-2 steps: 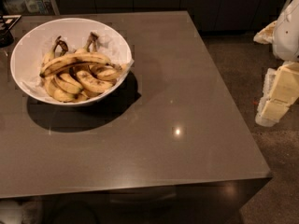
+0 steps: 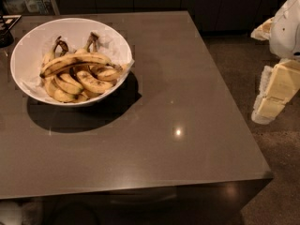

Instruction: Pick banana from white bowl

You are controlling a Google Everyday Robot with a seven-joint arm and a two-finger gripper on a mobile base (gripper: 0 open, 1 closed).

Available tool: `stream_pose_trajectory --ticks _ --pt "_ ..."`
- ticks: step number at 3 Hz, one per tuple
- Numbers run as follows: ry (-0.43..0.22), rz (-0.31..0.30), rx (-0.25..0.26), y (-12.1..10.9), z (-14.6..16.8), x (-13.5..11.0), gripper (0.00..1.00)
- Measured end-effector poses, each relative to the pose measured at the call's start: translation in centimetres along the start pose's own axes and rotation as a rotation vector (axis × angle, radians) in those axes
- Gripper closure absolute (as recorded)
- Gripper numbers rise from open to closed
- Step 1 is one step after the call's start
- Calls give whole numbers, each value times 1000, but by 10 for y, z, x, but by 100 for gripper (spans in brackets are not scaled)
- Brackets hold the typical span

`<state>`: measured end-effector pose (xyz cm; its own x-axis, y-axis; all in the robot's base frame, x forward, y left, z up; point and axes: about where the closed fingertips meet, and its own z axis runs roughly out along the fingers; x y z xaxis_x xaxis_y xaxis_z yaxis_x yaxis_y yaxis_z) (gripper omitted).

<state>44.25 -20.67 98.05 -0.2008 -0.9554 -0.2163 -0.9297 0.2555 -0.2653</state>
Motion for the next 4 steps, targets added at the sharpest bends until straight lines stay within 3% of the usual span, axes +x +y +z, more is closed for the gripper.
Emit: stream_pose_trajectory --ticks 1,3,4 --pt "-14 -88 2 -6 10 -35 0" --pt "-40 -340 -16 -18 27 -128 0" --pt "-46 -342 -6 -18 25 -132 0"
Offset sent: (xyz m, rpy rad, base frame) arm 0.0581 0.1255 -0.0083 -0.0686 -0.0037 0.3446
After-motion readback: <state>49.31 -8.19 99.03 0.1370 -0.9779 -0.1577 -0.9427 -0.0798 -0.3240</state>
